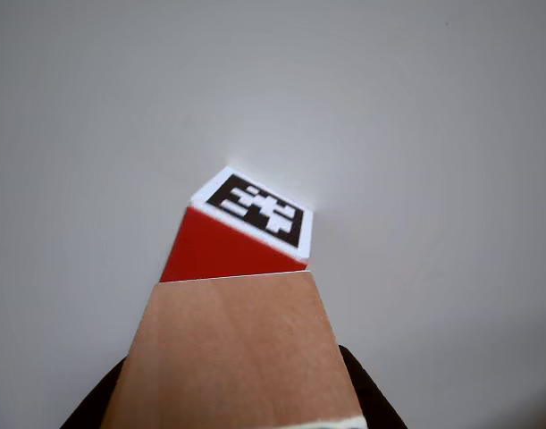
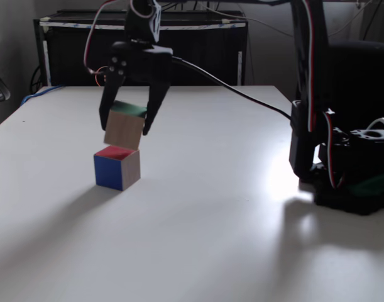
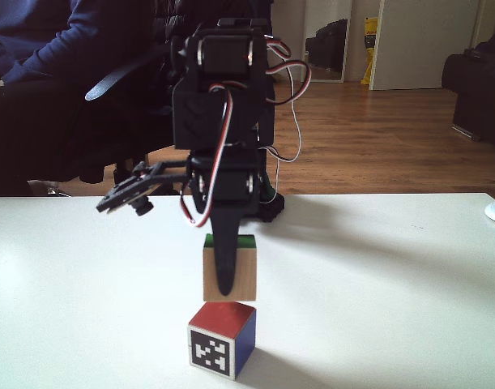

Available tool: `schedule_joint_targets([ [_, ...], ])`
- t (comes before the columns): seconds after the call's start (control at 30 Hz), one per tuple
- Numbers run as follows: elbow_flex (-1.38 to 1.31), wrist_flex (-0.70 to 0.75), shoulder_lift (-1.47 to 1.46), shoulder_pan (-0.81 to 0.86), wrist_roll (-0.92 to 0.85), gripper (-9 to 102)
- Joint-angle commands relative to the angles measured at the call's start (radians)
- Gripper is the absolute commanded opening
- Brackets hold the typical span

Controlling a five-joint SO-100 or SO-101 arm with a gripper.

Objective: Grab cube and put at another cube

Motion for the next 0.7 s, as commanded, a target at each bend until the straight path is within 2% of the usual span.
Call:
schedule_joint_targets([
  [0.0,-0.055,0.009,0.006,-0.008,0.009,12],
  [0.67,-0.112,0.011,-0.067,0.017,0.009,12],
])
